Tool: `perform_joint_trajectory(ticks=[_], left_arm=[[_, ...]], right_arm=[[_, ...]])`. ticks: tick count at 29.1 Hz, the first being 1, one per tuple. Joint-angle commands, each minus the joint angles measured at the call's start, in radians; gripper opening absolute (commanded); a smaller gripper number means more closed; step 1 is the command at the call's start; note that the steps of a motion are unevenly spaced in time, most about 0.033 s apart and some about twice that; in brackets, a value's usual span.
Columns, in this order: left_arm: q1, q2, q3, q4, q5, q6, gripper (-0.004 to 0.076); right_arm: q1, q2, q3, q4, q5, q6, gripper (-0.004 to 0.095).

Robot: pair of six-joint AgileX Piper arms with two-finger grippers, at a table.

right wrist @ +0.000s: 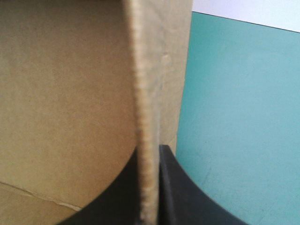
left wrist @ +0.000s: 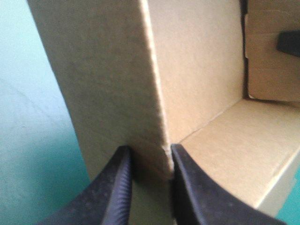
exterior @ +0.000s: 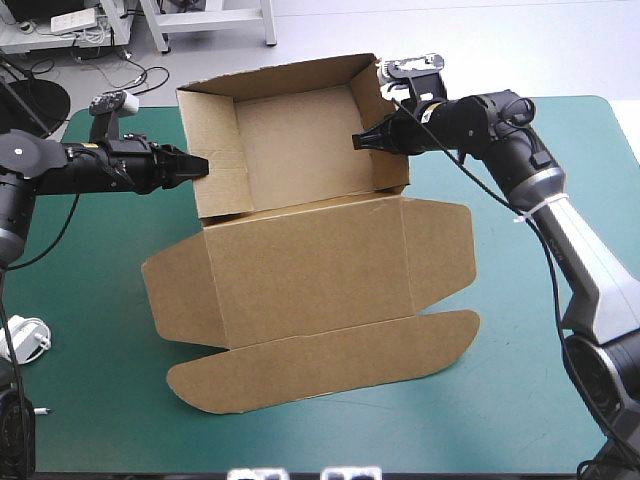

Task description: Fold the box

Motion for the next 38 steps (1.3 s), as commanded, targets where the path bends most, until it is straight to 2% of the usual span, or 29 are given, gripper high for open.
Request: perform_joint_trajectory(ticks=[1, 3, 11, 15, 22, 28, 38], left_arm=[[-0.008, -0.036, -0.024, -0.045, -0.103, -0.009, 0.0064], [-0.008, -0.036, -0.024, -0.025, -0.110, -0.009, -0.0008], [-0.027, -0.039, -0.024, 0.069, -0.103, -0.048, -0.0010], [-0.140, -0.035, -0.024, 0.267, -0.110, -0.153, -0.0010], [-0.397, 0.012, -0.024, 0.683, -0.163, -0.461, -0.0010], [-0.505, 0.124, -0.024, 0.772, -0.168, -0.573, -0.0010], [-0.503, 0.271, -0.024, 0.819, -0.206, -0.575, -0.0009]], right_arm=[[0.036, -0.083, -0.029, 0.028, -0.009, 0.014, 0.0000], [0.039, -0.091, -0.029, 0.023, 0.012, 0.030, 0.0000], [0.036, -0.101, -0.029, -0.103, 0.175, 0.126, 0.0000], [0.036, -0.080, -0.029, -0.115, 0.246, 0.147, 0.0000], [0.036, 0.035, -0.029, -0.095, 0.391, 0.188, 0.0000], [0.036, 0.138, 0.000, 0.027, 0.391, 0.185, 0.0000], [0.036, 0.162, 0.037, -0.049, 0.262, 0.138, 0.0000]])
